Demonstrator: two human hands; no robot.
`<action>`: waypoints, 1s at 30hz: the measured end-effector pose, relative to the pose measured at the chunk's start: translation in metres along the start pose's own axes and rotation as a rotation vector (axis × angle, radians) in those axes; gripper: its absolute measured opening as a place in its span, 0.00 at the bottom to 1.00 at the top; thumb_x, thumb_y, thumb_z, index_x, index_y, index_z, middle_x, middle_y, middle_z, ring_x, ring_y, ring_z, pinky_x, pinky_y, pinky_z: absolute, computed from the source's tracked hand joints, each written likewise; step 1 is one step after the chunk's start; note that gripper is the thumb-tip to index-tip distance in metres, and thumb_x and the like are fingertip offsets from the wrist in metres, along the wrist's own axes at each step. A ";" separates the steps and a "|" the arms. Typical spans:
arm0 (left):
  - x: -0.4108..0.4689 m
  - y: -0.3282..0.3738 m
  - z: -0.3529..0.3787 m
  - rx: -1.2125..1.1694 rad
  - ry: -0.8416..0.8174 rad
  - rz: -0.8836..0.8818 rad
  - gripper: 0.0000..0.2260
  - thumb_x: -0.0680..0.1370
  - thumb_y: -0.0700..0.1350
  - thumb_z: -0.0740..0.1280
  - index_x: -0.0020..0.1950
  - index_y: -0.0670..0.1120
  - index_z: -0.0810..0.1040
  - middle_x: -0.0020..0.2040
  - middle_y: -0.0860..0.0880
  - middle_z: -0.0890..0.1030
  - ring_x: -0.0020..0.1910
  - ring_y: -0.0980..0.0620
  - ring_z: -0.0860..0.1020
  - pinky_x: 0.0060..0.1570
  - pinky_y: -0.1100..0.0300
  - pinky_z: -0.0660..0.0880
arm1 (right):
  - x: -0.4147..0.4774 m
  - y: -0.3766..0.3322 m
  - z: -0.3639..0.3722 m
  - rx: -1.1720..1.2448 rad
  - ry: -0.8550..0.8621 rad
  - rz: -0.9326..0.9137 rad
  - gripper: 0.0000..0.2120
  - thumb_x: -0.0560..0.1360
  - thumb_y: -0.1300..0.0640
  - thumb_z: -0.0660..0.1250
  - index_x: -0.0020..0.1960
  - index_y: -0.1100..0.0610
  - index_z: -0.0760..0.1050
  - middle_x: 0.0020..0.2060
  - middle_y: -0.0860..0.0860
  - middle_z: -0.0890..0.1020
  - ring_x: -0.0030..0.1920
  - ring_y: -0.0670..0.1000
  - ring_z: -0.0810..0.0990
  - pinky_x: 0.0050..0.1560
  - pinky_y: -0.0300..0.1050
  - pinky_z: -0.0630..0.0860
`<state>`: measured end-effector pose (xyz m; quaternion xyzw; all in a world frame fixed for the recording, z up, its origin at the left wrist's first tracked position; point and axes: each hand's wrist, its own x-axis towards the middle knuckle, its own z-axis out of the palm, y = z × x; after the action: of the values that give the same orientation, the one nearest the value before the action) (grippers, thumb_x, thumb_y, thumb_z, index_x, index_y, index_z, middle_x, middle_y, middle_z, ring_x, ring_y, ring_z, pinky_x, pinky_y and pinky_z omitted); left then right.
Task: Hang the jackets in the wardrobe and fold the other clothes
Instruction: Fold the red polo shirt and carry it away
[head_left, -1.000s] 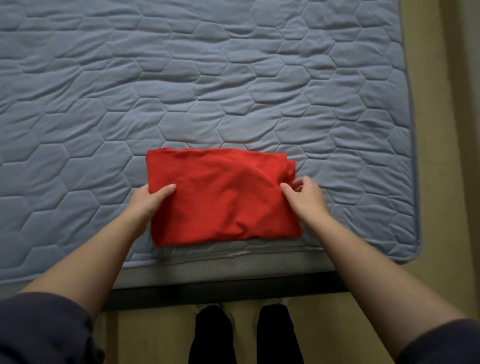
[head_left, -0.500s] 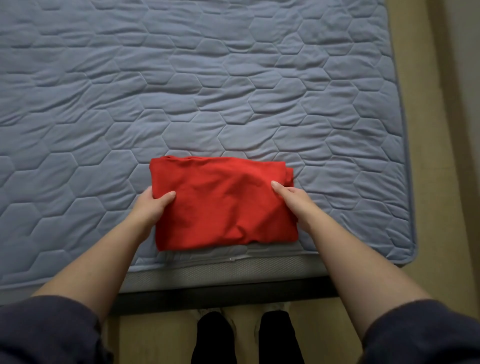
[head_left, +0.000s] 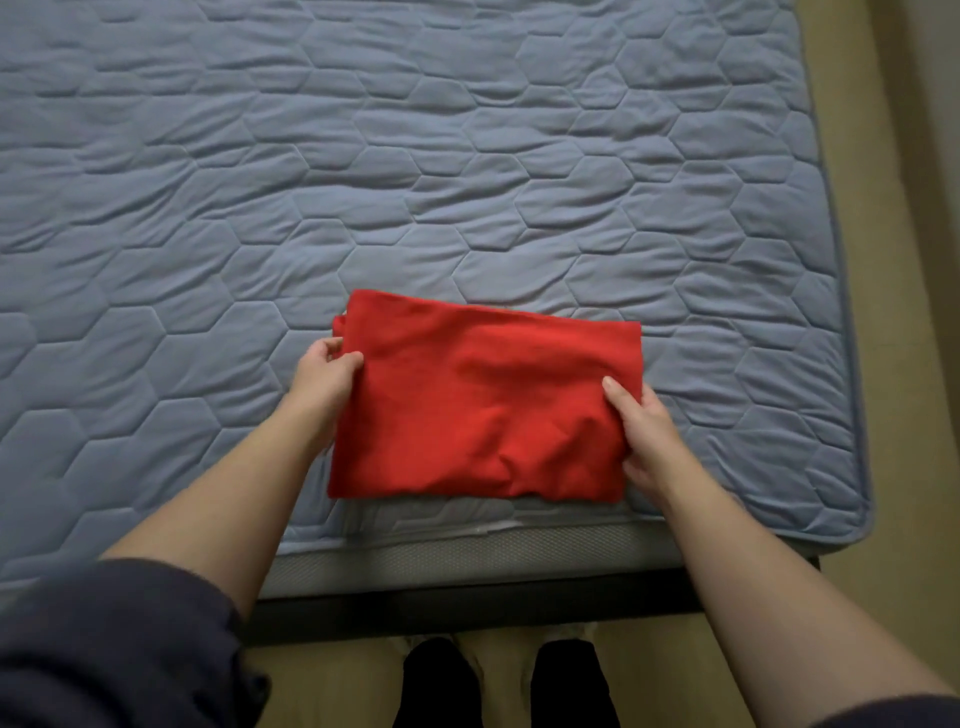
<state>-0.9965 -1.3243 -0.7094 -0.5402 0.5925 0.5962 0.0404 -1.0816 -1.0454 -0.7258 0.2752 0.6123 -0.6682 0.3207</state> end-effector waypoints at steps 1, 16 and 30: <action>0.007 0.000 0.004 0.065 0.053 -0.018 0.10 0.78 0.36 0.61 0.59 0.43 0.71 0.51 0.42 0.78 0.37 0.51 0.76 0.32 0.63 0.72 | 0.005 0.002 0.002 -0.065 0.008 0.037 0.11 0.78 0.59 0.64 0.60 0.56 0.74 0.44 0.50 0.83 0.40 0.45 0.81 0.42 0.40 0.79; 0.010 -0.016 0.023 0.749 0.362 0.235 0.20 0.77 0.56 0.63 0.62 0.45 0.66 0.55 0.38 0.78 0.54 0.36 0.77 0.48 0.47 0.71 | 0.016 0.020 0.049 -1.461 0.314 -0.498 0.31 0.77 0.50 0.60 0.77 0.51 0.53 0.77 0.54 0.50 0.77 0.56 0.47 0.72 0.63 0.48; 0.009 -0.066 -0.016 0.490 0.249 0.226 0.14 0.80 0.48 0.61 0.42 0.39 0.72 0.42 0.37 0.78 0.43 0.41 0.75 0.39 0.53 0.61 | 0.011 0.042 0.042 -1.740 0.221 -0.535 0.30 0.78 0.45 0.55 0.77 0.47 0.52 0.78 0.53 0.50 0.77 0.58 0.45 0.72 0.67 0.45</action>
<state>-0.9453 -1.3227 -0.7549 -0.5139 0.7756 0.3652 0.0302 -1.0555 -1.0901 -0.7572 -0.1521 0.9701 0.0068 0.1889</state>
